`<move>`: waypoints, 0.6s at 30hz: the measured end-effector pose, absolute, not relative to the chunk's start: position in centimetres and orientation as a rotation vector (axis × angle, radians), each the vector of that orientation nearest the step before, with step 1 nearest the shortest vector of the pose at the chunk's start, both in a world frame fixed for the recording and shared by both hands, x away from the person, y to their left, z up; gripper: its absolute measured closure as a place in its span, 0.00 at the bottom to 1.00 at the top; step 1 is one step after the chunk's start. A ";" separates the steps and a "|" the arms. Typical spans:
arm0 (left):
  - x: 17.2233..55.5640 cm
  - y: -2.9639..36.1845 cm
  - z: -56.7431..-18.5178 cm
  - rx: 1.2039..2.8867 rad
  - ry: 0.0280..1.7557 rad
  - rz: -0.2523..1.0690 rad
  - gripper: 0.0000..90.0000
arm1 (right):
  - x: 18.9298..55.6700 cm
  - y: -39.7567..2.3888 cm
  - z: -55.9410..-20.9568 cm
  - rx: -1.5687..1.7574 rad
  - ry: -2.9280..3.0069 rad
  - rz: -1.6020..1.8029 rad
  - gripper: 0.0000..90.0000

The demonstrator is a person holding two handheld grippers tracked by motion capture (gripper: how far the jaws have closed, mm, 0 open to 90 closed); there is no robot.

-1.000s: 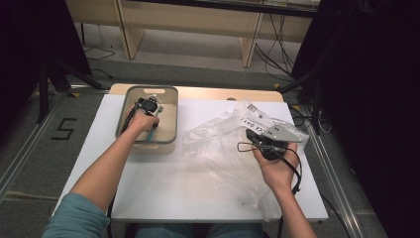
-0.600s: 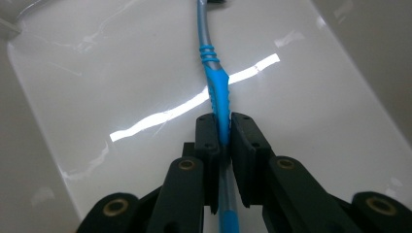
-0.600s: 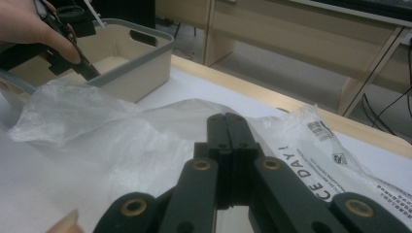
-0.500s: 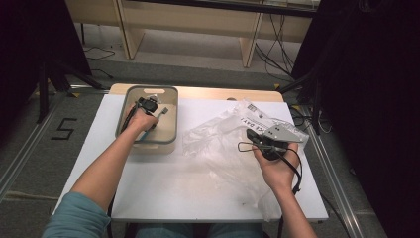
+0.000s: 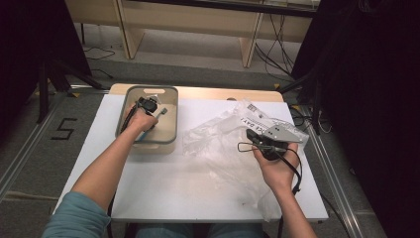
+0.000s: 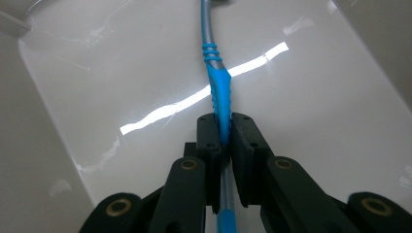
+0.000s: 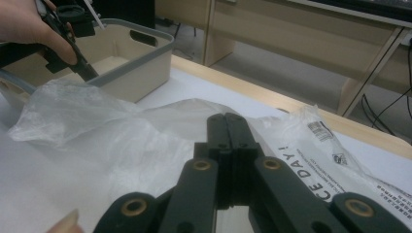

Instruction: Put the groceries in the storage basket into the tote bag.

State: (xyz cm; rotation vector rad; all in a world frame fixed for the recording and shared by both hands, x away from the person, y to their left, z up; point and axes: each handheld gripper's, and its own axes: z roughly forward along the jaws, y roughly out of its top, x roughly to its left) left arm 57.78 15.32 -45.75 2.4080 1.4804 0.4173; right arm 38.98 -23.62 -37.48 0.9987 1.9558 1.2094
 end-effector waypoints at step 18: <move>57.8 15.5 -45.7 2.382 1.500 0.414 0.92 | 39.0 -23.6 -37.5 0.996 1.952 1.209 1.00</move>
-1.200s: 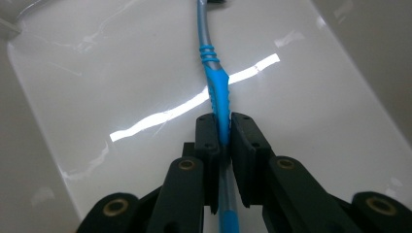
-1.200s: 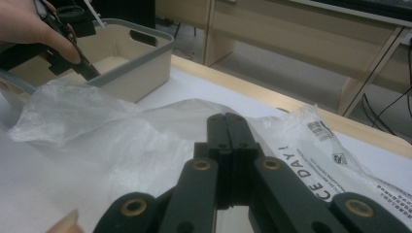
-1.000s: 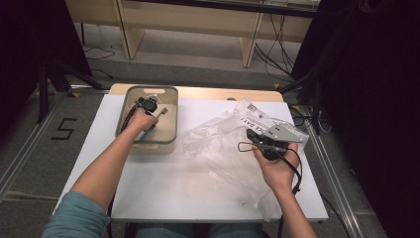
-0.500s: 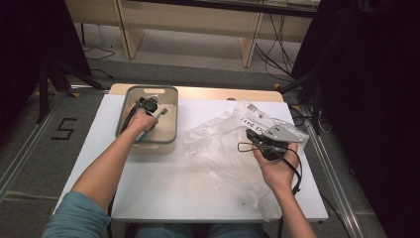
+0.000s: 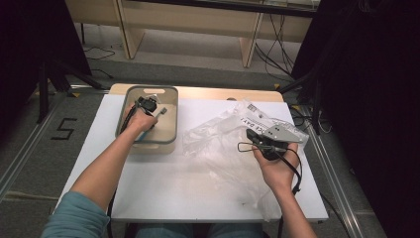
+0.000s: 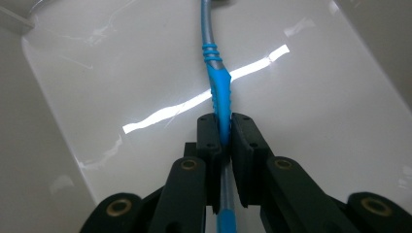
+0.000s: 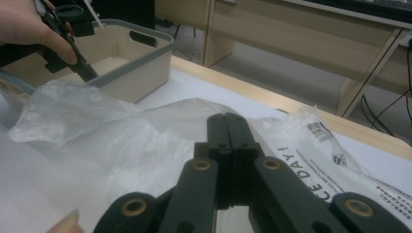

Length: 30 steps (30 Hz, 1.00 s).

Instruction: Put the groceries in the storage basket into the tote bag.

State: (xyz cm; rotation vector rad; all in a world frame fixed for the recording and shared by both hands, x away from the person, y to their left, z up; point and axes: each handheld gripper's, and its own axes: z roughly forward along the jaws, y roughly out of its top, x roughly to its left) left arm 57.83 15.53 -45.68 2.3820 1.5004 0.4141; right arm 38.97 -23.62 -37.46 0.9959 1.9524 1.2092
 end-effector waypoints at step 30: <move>57.4 15.6 -44.2 2.286 1.462 0.468 0.92 | 39.0 -23.6 -37.5 0.995 1.951 1.208 1.00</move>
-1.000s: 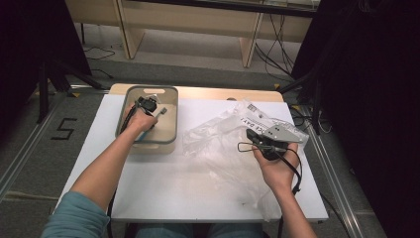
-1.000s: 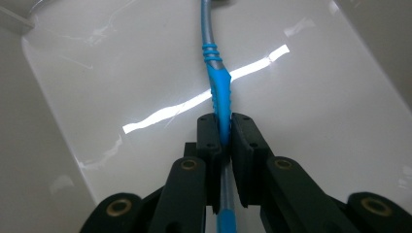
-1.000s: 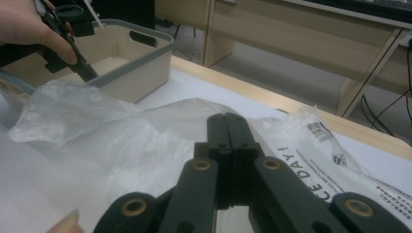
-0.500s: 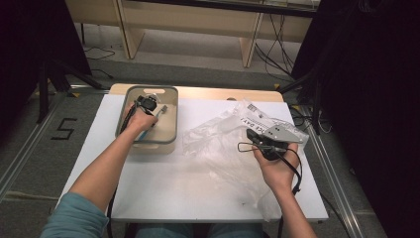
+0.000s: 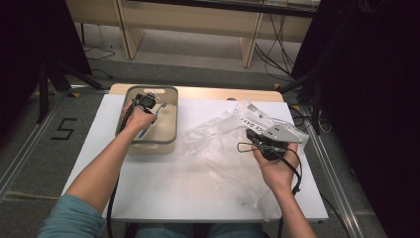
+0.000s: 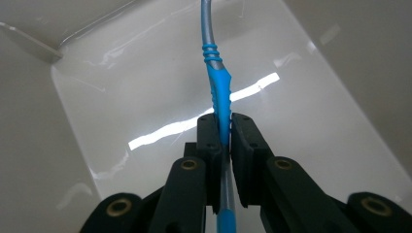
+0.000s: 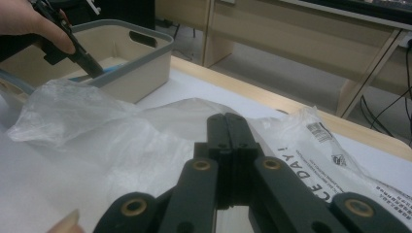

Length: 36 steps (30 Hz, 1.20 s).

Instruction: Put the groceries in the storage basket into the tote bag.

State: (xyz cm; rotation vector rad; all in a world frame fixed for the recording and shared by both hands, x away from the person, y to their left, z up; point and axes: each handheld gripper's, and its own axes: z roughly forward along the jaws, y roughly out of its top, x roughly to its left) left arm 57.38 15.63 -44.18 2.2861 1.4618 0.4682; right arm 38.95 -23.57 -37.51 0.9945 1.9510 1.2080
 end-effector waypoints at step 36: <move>56.1 15.7 -41.6 2.201 1.400 0.522 0.92 | 39.0 -23.4 -37.7 0.996 1.959 1.204 1.00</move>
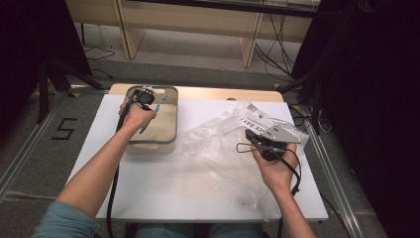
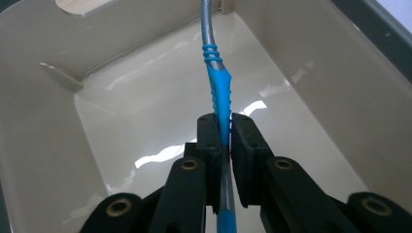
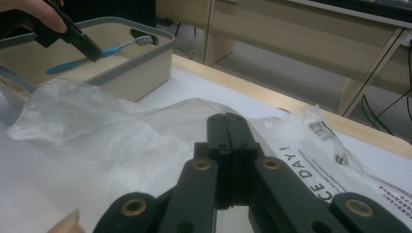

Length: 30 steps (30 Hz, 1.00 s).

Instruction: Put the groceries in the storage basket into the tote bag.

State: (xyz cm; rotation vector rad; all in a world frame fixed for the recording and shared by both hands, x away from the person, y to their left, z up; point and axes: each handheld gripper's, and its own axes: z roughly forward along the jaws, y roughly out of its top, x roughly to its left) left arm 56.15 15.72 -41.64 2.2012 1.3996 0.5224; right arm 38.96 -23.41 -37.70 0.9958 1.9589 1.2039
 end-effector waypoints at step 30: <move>54.0 15.0 -39.1 2.157 1.299 0.533 0.92 | 39.0 -23.3 -37.8 0.993 1.961 1.204 1.00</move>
